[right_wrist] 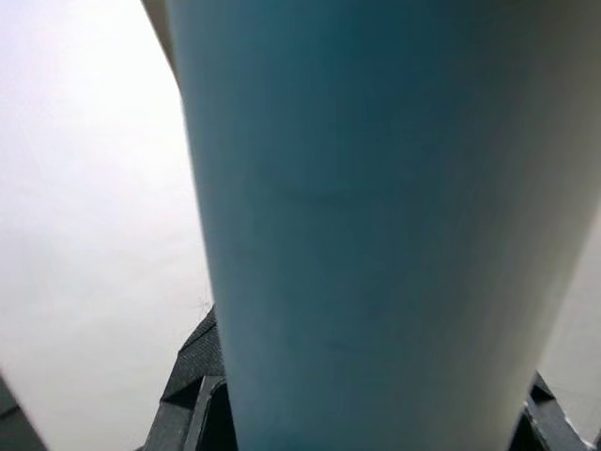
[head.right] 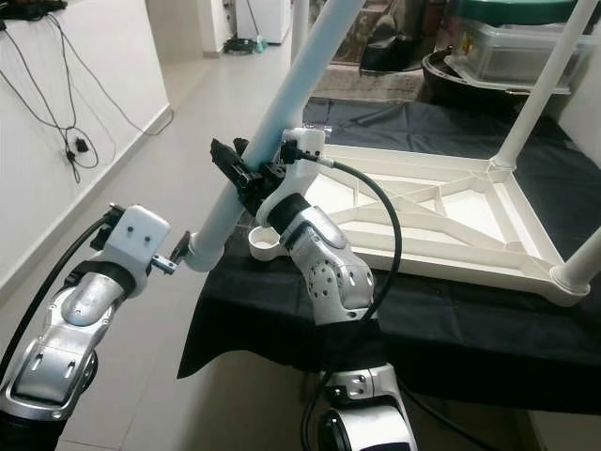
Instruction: Building children table
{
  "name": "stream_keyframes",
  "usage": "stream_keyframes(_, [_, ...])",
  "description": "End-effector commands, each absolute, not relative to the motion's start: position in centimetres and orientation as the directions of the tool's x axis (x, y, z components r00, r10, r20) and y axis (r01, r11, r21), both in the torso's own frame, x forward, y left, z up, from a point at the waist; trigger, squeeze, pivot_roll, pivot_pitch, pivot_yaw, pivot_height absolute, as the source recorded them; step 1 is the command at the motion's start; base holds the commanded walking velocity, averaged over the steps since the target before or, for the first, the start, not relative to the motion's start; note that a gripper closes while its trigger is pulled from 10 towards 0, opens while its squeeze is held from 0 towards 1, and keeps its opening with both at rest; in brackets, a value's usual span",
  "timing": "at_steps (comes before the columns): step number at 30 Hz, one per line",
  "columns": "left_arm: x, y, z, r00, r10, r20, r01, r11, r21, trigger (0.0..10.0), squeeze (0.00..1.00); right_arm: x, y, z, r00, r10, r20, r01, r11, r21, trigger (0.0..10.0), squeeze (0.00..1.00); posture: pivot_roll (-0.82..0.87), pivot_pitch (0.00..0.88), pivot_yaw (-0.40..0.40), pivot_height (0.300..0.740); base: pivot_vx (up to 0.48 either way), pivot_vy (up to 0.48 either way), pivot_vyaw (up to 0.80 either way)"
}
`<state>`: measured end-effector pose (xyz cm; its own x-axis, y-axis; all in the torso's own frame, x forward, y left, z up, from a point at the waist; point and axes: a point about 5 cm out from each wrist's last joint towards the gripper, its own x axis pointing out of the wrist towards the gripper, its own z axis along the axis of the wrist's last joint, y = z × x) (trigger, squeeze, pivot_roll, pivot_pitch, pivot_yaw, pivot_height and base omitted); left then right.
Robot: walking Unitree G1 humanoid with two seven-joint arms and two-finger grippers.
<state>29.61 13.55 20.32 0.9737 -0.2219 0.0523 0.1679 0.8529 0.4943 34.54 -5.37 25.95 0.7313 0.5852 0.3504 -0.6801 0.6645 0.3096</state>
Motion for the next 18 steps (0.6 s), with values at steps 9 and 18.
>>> stream_keyframes(9, [28.9, 13.1, 19.3, 0.967, -0.253, -0.012, 0.225, 0.839, 0.496, 10.0, 0.0, 35.7, -5.7, 27.5, 0.792, 0.466, 0.395, -0.594, 0.739, 0.318, 10.0, 0.0, 0.09, 0.04, -0.028, 0.74, 0.0, 0.0, 0.0])
stream_keyframes(18, [29.1, 13.0, 19.1, 0.97, -0.241, -0.01, 0.214, 0.841, 0.496, 10.0, 0.0, 35.3, -5.1, 27.4, 0.761, 0.514, 0.395, -0.644, 0.673, 0.365, 10.0, 0.0, 0.09, 0.042, -0.025, 0.74, 0.0, 0.0, 0.0])
